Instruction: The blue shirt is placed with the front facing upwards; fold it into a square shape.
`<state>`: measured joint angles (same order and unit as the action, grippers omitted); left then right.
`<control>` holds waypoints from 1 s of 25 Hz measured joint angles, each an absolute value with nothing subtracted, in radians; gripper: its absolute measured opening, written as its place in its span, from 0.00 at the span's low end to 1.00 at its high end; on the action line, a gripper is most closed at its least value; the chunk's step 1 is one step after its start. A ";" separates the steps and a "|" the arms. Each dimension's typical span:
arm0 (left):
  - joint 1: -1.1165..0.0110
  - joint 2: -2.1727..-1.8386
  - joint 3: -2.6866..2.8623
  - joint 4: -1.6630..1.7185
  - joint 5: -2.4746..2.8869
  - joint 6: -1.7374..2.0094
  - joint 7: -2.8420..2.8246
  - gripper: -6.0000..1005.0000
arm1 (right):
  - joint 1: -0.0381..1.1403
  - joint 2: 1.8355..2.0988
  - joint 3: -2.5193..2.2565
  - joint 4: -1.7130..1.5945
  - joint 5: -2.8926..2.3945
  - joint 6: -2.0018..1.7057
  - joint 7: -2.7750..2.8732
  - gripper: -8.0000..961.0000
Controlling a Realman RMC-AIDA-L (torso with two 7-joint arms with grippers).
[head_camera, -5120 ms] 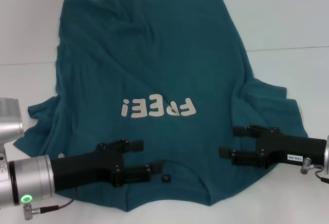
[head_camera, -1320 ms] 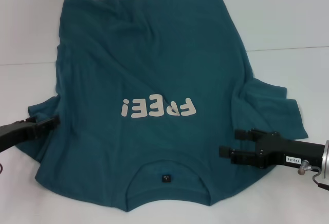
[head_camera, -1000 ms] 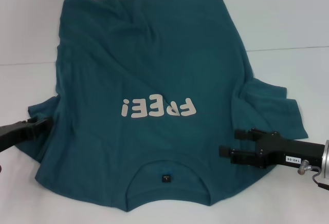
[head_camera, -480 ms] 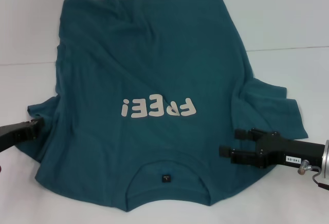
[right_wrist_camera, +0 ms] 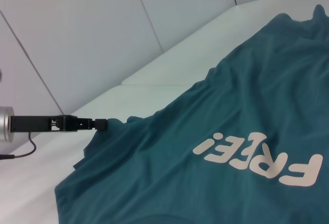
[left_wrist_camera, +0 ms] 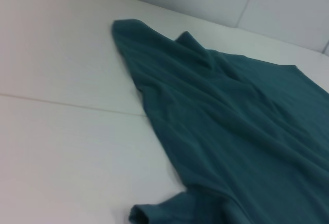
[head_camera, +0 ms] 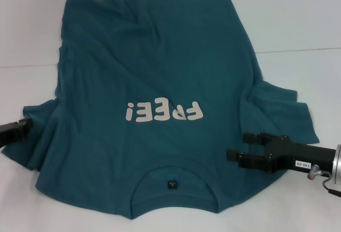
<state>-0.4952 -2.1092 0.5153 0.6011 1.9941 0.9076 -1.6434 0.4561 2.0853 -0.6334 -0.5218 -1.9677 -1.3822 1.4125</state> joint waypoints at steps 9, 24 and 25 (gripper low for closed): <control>-0.489 -2.105 0.515 0.637 1.996 0.854 -1.644 0.00 | 0.458 2.086 -0.634 -0.496 -1.944 -1.366 1.408 0.96; -0.488 -2.093 0.480 0.682 1.997 0.798 -1.644 0.00 | 0.480 2.086 -0.633 -0.479 -1.943 -1.346 1.414 0.96; -0.489 -2.091 0.480 0.684 1.997 0.798 -1.643 0.00 | 0.481 2.086 -0.633 -0.479 -1.943 -1.346 1.414 0.96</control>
